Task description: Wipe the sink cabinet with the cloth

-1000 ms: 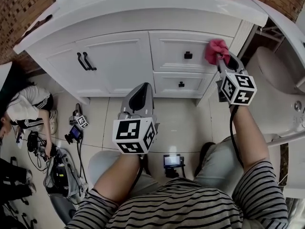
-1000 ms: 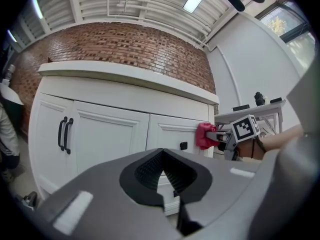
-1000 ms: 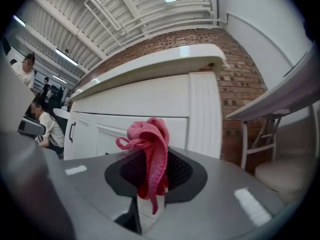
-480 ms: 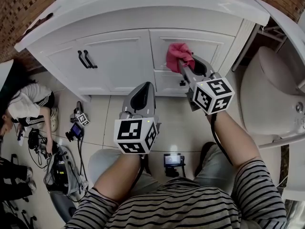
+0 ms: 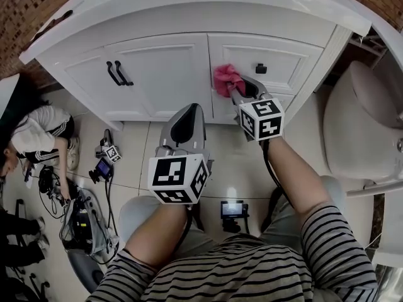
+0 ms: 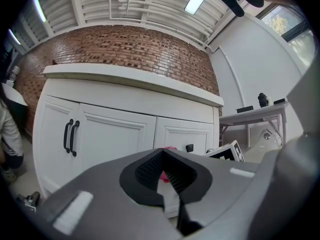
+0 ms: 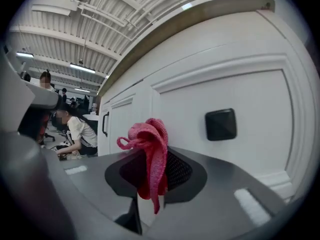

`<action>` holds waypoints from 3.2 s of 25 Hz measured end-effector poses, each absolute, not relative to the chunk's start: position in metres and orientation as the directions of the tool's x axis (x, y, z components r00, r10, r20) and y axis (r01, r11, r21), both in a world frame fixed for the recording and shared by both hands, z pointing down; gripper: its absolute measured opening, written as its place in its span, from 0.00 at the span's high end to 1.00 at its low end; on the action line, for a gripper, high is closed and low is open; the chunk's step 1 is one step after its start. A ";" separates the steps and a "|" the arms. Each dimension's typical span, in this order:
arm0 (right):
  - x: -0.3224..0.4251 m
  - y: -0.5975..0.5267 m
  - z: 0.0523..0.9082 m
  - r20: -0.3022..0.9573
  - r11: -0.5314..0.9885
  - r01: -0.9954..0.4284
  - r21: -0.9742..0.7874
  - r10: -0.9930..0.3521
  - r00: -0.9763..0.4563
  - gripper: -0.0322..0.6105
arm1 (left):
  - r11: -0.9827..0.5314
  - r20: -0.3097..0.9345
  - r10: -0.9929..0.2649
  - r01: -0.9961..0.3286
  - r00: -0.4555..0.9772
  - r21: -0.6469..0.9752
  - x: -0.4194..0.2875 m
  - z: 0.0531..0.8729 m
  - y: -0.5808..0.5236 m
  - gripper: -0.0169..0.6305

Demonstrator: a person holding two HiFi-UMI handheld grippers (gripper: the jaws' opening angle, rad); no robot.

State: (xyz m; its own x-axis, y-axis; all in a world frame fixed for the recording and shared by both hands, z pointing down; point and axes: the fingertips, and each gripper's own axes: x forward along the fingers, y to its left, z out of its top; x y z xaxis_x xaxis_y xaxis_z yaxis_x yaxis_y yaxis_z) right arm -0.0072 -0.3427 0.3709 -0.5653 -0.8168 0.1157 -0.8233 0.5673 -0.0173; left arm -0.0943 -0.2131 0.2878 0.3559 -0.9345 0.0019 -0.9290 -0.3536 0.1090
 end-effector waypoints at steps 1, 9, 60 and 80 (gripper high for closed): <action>0.003 -0.344 0.375 0.125 0.553 -0.833 -0.023 -0.825 -0.551 0.83 | -0.355 0.003 -0.934 -0.928 0.358 0.110 -0.093 0.288 -0.213 0.98; 0.096 -0.338 0.385 0.138 0.451 -0.892 -0.019 -0.883 -0.449 0.82 | -0.377 0.020 -0.924 -0.922 0.381 0.091 -0.076 0.295 -0.214 0.98; 0.062 -0.306 0.469 0.229 0.440 -0.894 -0.082 -0.865 -0.447 0.83 | -0.418 0.025 -0.904 -0.894 0.427 0.162 -0.067 0.295 -0.204 0.98; 0.067 -0.344 0.608 0.482 0.400 -0.916 -0.013 -0.801 -0.356 0.84 | -0.403 0.062 -0.905 -0.896 0.420 0.187 -0.072 0.306 -0.222 0.98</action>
